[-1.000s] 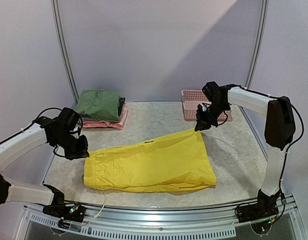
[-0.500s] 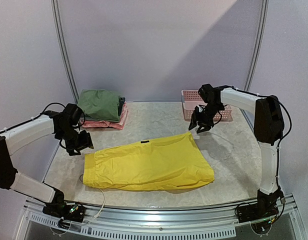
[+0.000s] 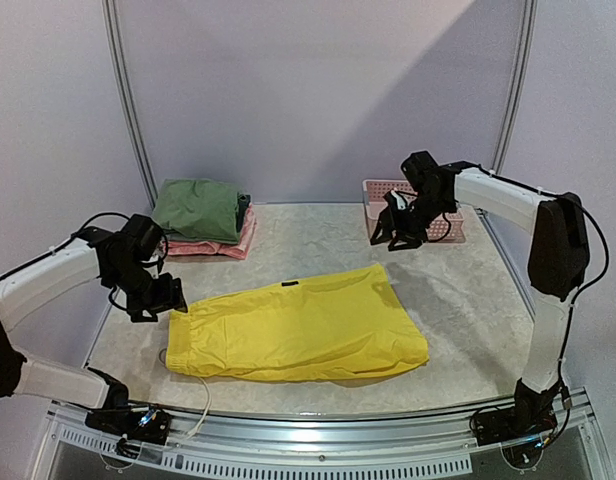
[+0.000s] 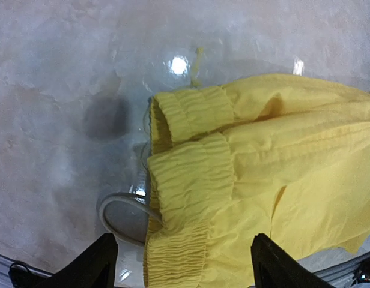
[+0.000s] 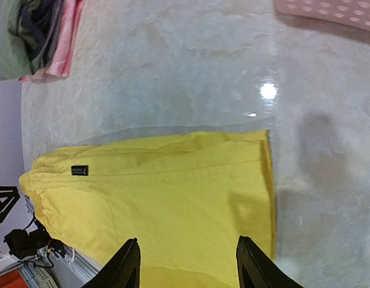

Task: Fold and stack the mixed laundry pile
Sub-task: Adjust the rectangle-folded shorts at the center of the board, then pick up the rectangle-folded shorts from the center of the board.

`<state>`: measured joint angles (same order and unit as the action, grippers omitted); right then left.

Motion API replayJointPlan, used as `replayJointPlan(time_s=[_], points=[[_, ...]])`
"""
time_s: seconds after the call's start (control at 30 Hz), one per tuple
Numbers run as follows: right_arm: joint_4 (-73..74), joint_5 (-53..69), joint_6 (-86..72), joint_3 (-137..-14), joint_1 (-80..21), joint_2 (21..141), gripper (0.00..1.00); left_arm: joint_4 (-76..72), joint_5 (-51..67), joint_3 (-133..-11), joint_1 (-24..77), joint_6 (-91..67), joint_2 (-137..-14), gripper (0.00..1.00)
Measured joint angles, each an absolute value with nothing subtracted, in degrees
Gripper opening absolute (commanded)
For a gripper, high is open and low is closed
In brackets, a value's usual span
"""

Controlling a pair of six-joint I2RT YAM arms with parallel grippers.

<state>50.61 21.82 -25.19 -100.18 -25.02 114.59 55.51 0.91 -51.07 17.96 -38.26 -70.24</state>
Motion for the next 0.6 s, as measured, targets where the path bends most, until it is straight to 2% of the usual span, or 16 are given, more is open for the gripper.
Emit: replayJointPlan(time_s=[0.13,0.3,0.6], points=[[46.85,24.67,-23.79,-97.47,-28.32,112.84,0.5,54.39,5.1,-46.04,19.05,-38.35,-68.31,0.78],[43.88,26.74,-23.7,-94.76,-31.7,112.77,0.5,53.74,7.01,-44.01,20.64,-38.65,-72.86,0.75],[42.76,27.16,-23.44,-92.86,-31.75,112.75,0.49,46.83,8.19,-40.86,20.8,-39.27,-80.95,0.7]])
